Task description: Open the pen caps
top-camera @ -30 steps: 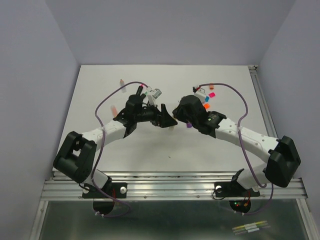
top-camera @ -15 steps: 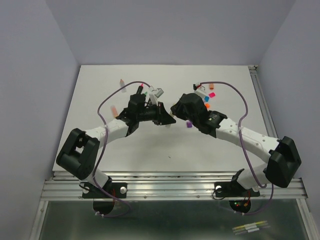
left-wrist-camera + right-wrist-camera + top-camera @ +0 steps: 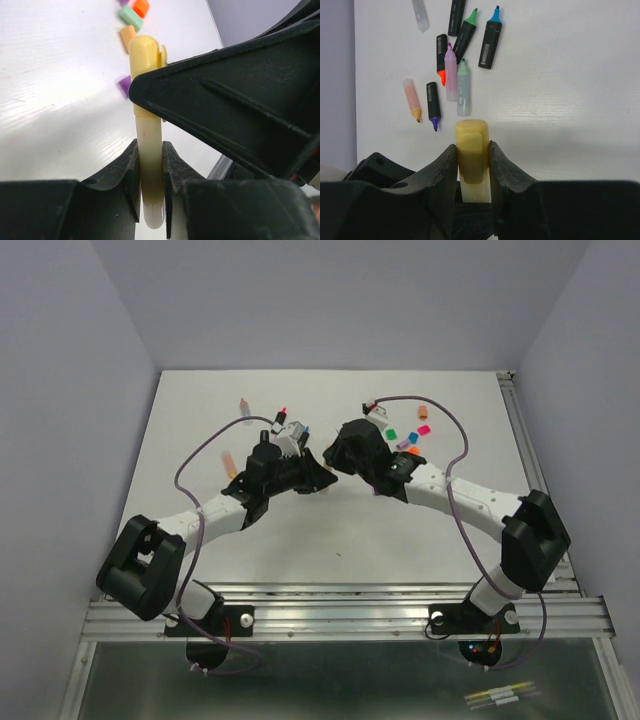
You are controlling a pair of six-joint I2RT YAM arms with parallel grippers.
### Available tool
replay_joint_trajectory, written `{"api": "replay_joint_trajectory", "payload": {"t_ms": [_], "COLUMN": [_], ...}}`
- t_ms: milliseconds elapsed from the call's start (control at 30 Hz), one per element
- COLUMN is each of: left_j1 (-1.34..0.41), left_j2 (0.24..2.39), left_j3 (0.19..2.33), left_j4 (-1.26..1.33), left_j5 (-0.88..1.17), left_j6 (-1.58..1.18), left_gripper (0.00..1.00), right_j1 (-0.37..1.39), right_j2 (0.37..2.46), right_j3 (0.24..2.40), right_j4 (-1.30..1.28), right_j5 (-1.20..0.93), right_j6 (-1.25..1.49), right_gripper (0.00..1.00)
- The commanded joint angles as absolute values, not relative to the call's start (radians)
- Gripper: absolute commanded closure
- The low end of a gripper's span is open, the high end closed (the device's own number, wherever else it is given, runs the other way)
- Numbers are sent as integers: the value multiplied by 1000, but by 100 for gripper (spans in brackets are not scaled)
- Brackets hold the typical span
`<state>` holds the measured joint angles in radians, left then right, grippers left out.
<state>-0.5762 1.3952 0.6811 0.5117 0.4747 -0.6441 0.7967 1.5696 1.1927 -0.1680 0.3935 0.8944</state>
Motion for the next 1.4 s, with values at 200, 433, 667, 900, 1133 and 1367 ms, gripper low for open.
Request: {"api": "replay_joint_trajectory", "payload": {"t_ms": [200, 433, 667, 900, 1133, 1367], "left_j1": [-684, -686, -621, -450, -390, -385], "left_j2": [1246, 1252, 1359, 1529, 1681, 1758], "left_j3": [624, 644, 799, 917, 1021, 1081], "left_j4": [536, 460, 178, 48, 2, -81], "left_j5": [673, 620, 407, 310, 233, 166], "left_j6": [-683, -666, -574, -519, -483, -477], "left_gripper": [100, 100, 100, 100, 91, 74], "right_j1": [579, 494, 489, 488, 489, 488], "right_j2": [1836, 1888, 1767, 1634, 1641, 1693], "right_j3": [1456, 1517, 1309, 1049, 951, 950], "right_j4": [-44, -72, -80, -144, -166, -157], "right_j5": [838, 789, 644, 560, 532, 454], "right_j6": [796, 796, 675, 689, 675, 670], "right_gripper": [99, 99, 99, 99, 99, 90]}}
